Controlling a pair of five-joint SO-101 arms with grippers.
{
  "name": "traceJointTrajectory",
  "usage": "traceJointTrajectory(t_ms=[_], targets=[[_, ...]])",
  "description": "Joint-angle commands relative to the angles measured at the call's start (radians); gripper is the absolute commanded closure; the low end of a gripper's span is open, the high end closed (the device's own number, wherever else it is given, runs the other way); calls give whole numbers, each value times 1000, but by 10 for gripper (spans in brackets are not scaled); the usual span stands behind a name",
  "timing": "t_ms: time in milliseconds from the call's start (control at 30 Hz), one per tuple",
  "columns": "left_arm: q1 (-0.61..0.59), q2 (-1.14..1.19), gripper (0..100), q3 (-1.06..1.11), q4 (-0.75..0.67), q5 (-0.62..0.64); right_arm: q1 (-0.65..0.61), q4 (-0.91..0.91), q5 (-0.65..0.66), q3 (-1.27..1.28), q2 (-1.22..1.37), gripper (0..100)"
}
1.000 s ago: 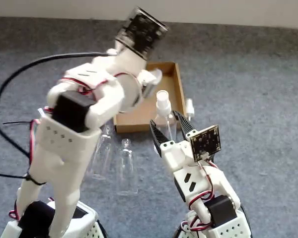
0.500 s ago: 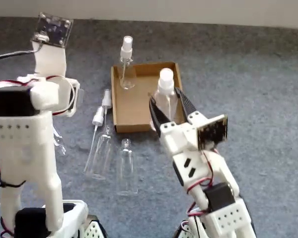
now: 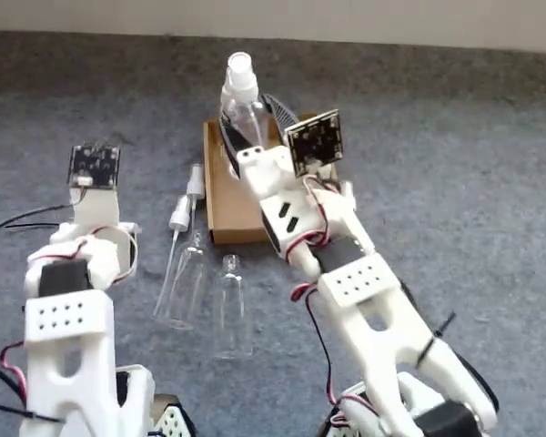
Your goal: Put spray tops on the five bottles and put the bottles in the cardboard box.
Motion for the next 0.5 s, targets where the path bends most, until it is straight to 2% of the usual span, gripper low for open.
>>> traceJointTrajectory(t_ms=[0, 167, 467], targets=[[-44, -110, 842, 114, -74, 2, -12, -171, -9, -68, 117, 995], [-42, -120, 842, 205, -169, 0, -10, -398, -5, -68, 289, 995], [-38, -120, 842, 216, -175, 0, 4, -648, -8, -70, 549, 995]])
